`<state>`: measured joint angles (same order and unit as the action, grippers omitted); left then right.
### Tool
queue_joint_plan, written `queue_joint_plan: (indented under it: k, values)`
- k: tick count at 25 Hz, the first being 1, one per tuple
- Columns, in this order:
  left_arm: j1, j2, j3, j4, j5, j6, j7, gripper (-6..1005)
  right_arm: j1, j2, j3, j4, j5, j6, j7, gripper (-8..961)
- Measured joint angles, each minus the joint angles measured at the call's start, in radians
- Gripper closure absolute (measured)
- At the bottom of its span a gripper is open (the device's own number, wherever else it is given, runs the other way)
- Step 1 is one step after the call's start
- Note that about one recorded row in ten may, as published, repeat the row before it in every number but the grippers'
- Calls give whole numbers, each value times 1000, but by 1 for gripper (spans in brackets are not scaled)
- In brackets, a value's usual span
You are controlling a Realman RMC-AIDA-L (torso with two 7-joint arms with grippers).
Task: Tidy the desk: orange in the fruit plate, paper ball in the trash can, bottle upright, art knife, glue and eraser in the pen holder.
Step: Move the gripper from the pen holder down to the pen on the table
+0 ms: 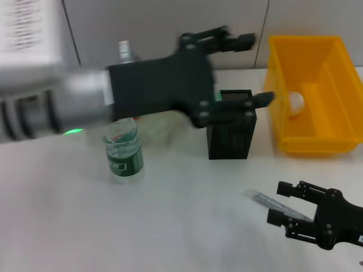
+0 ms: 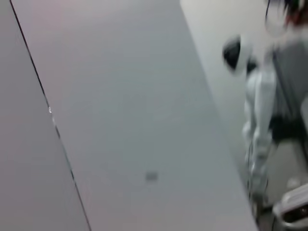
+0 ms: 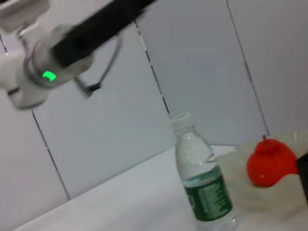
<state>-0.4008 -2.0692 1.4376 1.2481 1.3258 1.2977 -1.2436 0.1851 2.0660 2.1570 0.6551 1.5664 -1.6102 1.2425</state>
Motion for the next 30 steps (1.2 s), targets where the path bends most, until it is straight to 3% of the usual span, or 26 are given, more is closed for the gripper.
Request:
queue_joint_plan:
  k: [2,3,7,11,12,13,16,17,18,22,23,26,27,30]
  values:
    - [41,0,-91,-148,-67,163,109,191,-2,-4,32,20,-1,-2,20,196]
    - [41,0,-91,-148,-67,163,109,192,-2,-4,32,20,-1,-2,20,196]
    - [63,5,-183,-432,-100,331,308,193,-16,-11,47,120,-29,-4,107,196]
    - [46,28,-246,-698,-39,373,406,193,-26,-6,49,372,-170,7,344,198]
    - [42,35,-251,-794,-11,361,491,194,-20,5,43,512,-267,1,463,198]
    - [42,35,-251,-794,-11,361,491,194,-20,5,43,512,-267,1,463,199]
    - [47,29,-248,-870,26,324,587,194,24,11,36,705,-421,-10,667,200]
    - [45,19,-245,-884,70,276,566,194,83,5,36,788,-522,-39,819,200]
    - [45,19,-245,-884,70,276,566,194,83,5,36,788,-522,-39,819,200]
    - [45,4,-246,-904,104,268,553,193,240,-1,22,901,-740,-158,1072,200]
    - [45,4,-246,-904,104,268,553,193,240,-1,22,901,-740,-158,1072,200]
    - [42,5,-243,-919,104,279,554,194,310,-1,-66,950,-857,-186,1185,201]
    - [42,7,-242,-923,104,284,557,194,339,-1,-145,965,-919,-190,1237,201]
    - [41,9,-243,-925,104,286,560,194,362,2,-212,967,-977,-188,1277,201]
